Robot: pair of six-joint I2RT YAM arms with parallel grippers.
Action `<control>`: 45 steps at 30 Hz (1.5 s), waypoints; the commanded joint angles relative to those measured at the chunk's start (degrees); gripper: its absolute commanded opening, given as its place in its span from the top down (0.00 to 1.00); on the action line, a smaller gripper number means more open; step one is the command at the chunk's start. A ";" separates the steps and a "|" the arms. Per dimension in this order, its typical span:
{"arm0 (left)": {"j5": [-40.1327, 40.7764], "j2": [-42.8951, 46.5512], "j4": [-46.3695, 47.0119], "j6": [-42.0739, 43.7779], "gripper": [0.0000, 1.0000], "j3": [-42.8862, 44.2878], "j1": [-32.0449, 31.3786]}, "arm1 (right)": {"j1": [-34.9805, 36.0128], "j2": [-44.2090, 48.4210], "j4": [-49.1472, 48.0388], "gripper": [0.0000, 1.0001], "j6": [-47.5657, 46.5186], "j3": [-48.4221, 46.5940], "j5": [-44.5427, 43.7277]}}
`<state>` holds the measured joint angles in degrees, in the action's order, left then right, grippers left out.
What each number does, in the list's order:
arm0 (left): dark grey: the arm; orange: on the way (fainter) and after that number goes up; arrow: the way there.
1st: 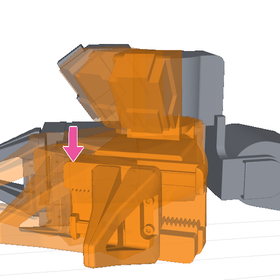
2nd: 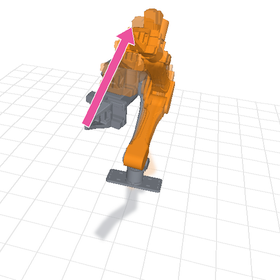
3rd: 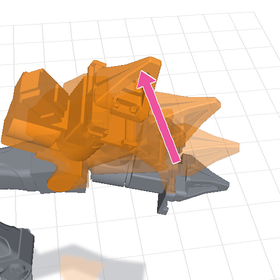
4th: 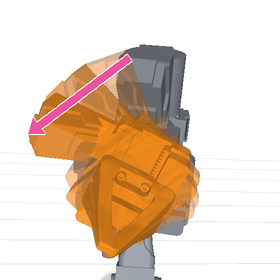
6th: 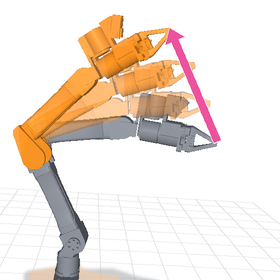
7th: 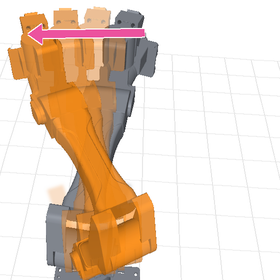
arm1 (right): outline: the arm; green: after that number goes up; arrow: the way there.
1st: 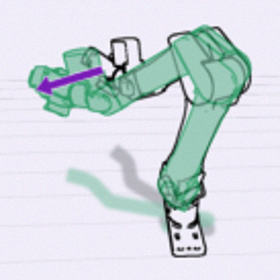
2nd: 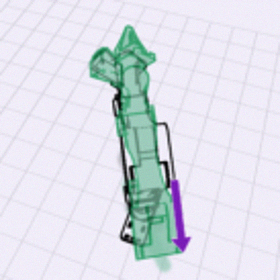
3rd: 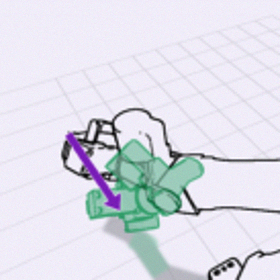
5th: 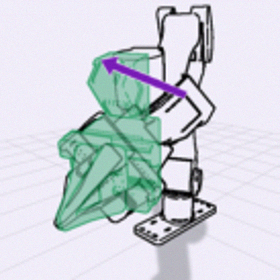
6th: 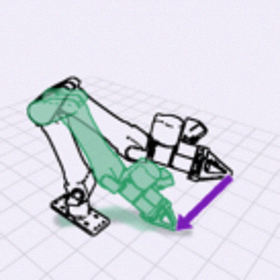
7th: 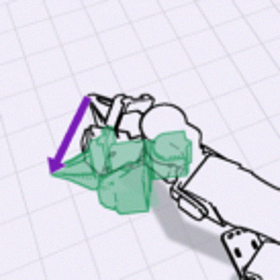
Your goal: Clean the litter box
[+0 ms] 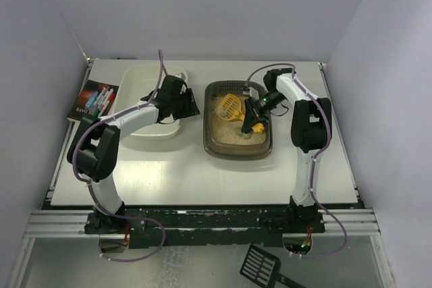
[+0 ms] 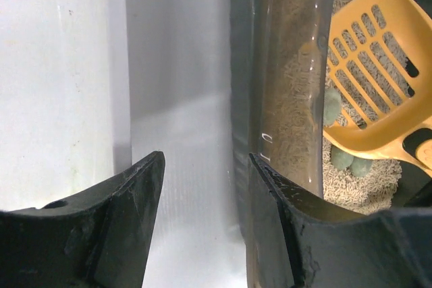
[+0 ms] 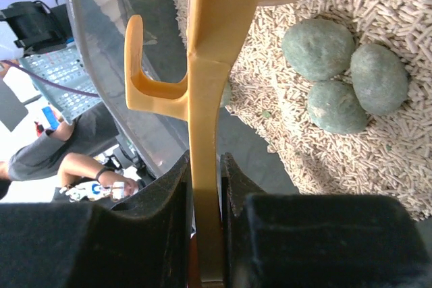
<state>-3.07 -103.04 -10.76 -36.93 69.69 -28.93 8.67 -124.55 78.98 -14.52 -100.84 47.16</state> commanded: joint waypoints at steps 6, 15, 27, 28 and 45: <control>0.16 2.43 2.98 -0.06 0.37 -1.35 2.88 | -0.29 1.29 0.11 1.00 -0.30 -0.41 7.17; -0.22 -1.01 -0.02 -0.57 0.37 4.05 5.38 | -0.34 6.92 -0.73 1.00 -1.02 2.75 4.52; 1.73 1.44 -1.08 2.40 0.37 5.86 5.46 | -0.75 17.71 -2.95 1.00 -5.08 10.53 6.29; 1.97 2.11 -0.73 2.79 0.37 5.56 5.46 | -1.06 18.40 -3.10 1.00 -5.95 11.44 6.90; 2.89 6.40 0.18 4.07 0.37 2.95 6.24 | -8.24 20.04 0.03 1.00 -26.46 25.21 28.11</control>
<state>-1.50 -97.84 -10.20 -33.58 72.03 -23.22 2.50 -105.36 78.32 -36.95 -78.06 64.69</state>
